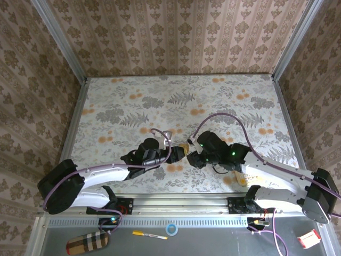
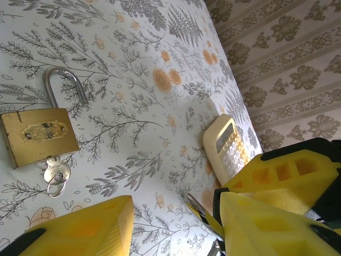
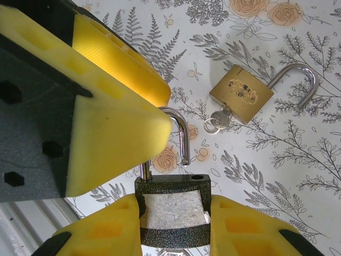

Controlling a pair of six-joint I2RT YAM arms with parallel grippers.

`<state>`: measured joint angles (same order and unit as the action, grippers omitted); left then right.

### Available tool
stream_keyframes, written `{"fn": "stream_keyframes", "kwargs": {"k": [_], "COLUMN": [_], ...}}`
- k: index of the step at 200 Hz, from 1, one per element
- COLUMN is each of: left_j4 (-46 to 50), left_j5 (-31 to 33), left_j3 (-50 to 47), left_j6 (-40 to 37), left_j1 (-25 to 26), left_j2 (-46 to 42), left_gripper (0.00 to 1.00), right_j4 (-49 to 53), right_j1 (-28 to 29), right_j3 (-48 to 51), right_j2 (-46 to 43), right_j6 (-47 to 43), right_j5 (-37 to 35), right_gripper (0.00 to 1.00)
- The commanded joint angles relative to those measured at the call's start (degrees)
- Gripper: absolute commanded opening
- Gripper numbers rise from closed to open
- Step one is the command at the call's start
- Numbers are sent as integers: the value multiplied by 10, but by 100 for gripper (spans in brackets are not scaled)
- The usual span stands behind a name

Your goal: Unlock with the key

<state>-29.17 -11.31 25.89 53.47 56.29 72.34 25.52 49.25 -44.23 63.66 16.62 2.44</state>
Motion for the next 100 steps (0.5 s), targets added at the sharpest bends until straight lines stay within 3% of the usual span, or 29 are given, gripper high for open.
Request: {"fn": "stream_keyframes", "kwargs": {"k": [1, 41, 76, 100], "left_j4": [50, 65, -76, -104], "left_j5": [27, 37, -48, -93], "left_j3": [-25, -32, -44, -23], "left_j6": [9, 28, 73, 84], "left_j1": [-5, -26, -71, -71], "left_j2": [-17, -74, -64, -41], "left_gripper": [48, 66, 69, 69], "right_j4": [-6, -8, -18, -16], "right_j1": [-13, -18, -24, -28], "right_j3": [-1, 3, 9, 7], "right_j2": [-28, -31, -38, -42], "right_j6": [4, 9, 16, 15], "right_j5": [8, 37, 87, 106], "right_gripper": [5, 4, 3, 3]}}
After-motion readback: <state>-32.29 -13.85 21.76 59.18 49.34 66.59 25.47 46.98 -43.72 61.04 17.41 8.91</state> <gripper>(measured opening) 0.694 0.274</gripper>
